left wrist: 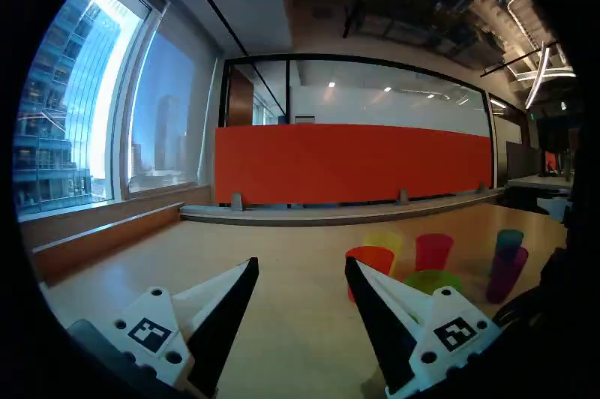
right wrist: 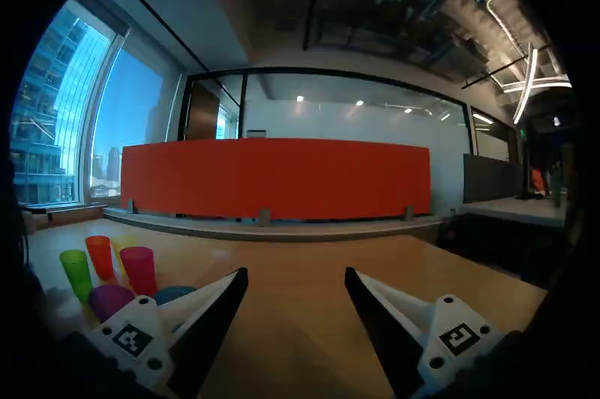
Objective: Pour water
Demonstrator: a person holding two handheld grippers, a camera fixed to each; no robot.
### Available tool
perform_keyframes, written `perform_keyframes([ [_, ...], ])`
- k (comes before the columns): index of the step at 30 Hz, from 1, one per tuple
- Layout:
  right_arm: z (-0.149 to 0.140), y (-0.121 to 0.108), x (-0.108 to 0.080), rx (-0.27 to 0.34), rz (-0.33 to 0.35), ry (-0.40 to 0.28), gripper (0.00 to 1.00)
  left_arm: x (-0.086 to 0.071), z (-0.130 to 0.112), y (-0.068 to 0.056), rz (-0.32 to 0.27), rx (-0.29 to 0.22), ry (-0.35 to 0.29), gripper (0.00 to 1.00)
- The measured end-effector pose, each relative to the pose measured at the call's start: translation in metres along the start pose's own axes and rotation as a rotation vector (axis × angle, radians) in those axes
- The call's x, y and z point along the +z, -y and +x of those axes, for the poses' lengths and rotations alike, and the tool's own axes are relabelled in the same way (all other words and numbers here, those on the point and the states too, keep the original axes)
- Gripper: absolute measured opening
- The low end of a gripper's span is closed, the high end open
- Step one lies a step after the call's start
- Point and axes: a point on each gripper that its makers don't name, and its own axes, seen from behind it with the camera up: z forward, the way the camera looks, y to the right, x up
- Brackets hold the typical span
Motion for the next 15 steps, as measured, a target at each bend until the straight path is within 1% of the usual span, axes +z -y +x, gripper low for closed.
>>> perform_keyframes([
  [6,-0.0037,0.0006,0.0000,0.009,0.003,0.013,1.00,0.0001,0.0000,0.0002,0.000,0.000,0.000,0.85],
  [15,-0.0034,-0.0010,0.0006,0.010,0.003,0.013,1.00,0.0001,0.0001,0.0002,0.000,0.000,0.000,0.85],
])
